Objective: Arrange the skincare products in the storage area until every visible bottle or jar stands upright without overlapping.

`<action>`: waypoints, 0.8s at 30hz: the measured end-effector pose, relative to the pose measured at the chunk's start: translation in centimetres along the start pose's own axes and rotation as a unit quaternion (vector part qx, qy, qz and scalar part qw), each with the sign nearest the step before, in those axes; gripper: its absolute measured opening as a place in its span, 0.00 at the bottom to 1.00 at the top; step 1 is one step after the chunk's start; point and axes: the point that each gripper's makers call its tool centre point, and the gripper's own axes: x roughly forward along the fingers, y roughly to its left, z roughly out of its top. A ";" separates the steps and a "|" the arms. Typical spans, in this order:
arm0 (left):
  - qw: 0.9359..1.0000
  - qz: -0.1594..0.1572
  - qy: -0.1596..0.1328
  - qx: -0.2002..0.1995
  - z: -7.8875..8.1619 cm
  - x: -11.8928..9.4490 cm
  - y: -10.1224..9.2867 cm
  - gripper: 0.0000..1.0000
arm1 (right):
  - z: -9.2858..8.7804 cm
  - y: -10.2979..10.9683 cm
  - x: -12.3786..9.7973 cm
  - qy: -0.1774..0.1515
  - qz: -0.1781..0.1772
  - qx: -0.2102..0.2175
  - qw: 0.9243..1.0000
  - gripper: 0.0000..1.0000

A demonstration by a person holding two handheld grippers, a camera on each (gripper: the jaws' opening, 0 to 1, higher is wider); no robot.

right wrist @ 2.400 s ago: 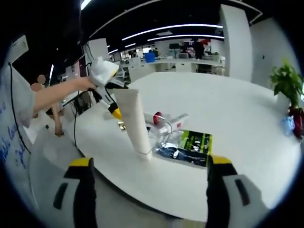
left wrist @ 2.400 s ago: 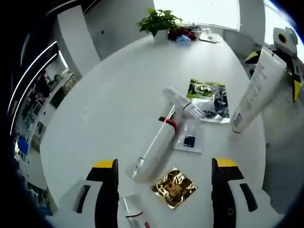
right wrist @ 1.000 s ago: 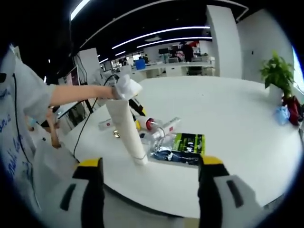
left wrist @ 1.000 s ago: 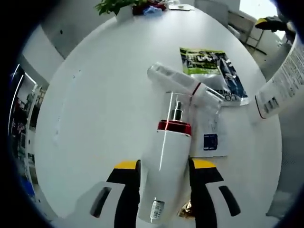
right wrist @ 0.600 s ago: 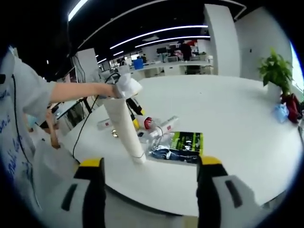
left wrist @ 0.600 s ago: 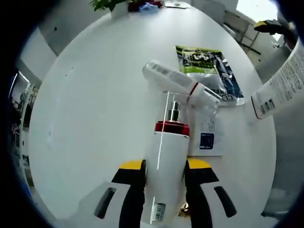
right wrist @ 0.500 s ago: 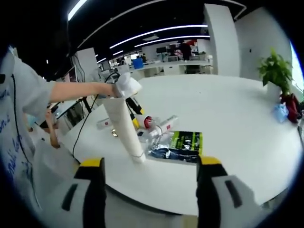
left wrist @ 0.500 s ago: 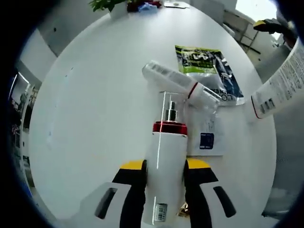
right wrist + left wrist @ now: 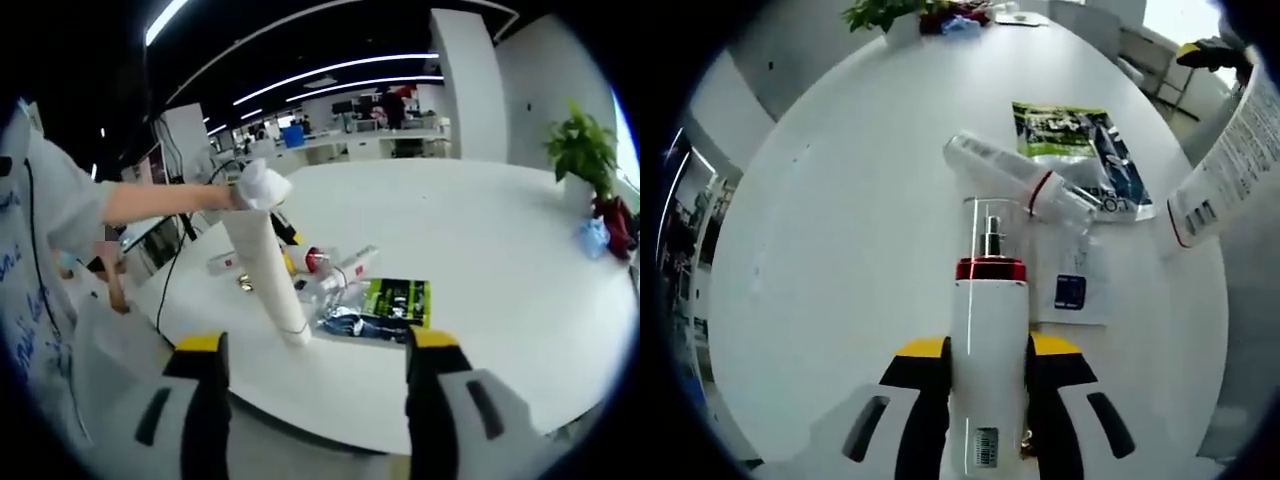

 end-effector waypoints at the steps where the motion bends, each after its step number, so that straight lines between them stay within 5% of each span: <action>1: 1.000 0.002 -0.004 -0.004 0.0 -0.2 -0.1 0.25 | 0.0 0.0 0.0 0.000 0.000 -0.001 1.000 0.72; 24: 0.989 0.054 -0.102 -0.093 1.0 -4.7 -1.9 0.25 | 1.0 0.8 0.8 -0.010 0.023 -0.018 1.000 0.67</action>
